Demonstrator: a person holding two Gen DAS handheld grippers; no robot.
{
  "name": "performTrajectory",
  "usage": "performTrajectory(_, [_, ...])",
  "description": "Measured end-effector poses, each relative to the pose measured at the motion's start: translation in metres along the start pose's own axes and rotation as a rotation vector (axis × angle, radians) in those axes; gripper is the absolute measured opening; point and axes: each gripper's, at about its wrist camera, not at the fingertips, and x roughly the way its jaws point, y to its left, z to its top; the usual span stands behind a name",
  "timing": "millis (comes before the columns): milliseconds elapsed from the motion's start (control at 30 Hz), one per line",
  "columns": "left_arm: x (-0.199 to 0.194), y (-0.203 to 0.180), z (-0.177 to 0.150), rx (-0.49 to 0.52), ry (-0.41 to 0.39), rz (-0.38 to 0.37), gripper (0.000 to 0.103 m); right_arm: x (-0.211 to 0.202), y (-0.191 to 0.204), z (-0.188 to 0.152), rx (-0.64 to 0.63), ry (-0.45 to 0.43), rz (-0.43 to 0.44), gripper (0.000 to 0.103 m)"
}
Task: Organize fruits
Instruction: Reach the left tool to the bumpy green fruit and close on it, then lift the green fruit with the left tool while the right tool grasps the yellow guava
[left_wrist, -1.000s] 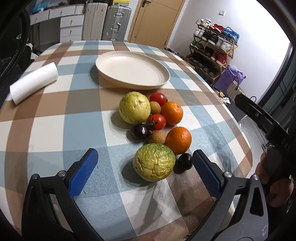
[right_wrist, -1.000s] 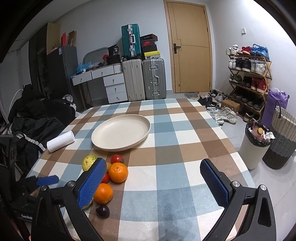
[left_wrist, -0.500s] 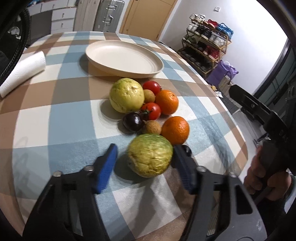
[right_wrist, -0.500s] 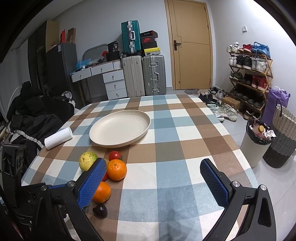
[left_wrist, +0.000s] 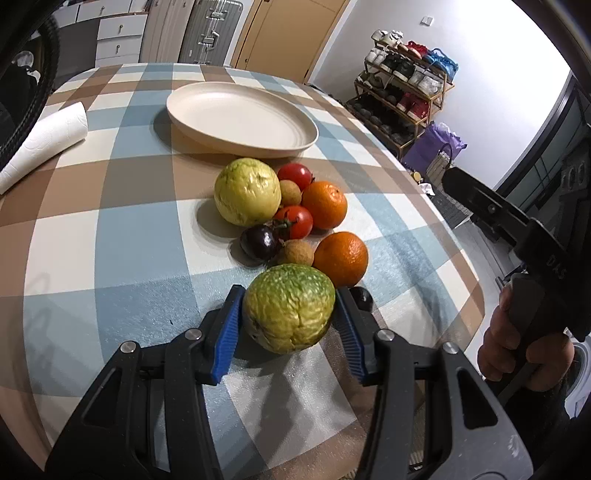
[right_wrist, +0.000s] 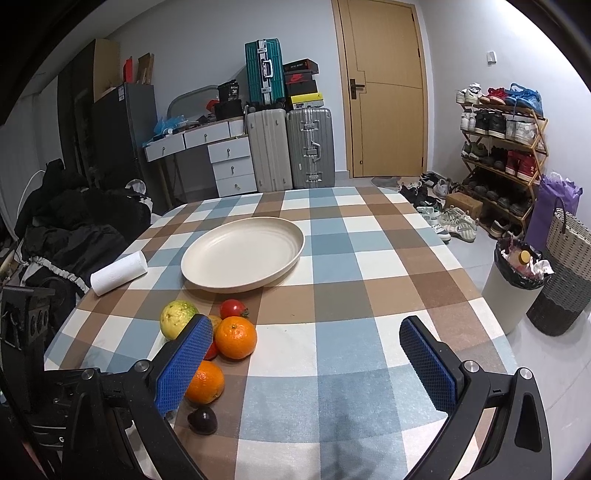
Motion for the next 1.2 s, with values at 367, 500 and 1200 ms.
performTrajectory(367, [-0.027, 0.021, 0.002, -0.021, -0.050, 0.005, 0.046, 0.002, 0.019, 0.018, -0.041, 0.004, 0.070, 0.103])
performTrajectory(500, [-0.035, 0.036, 0.003, -0.048, -0.059, 0.008, 0.046, 0.010, 0.032, 0.024, -0.072, 0.017, 0.087, 0.103])
performTrajectory(1200, [-0.074, 0.110, 0.013, -0.180, -0.132, 0.083, 0.046, 0.082, 0.151, 0.009, -0.531, 0.150, 0.183, 0.103])
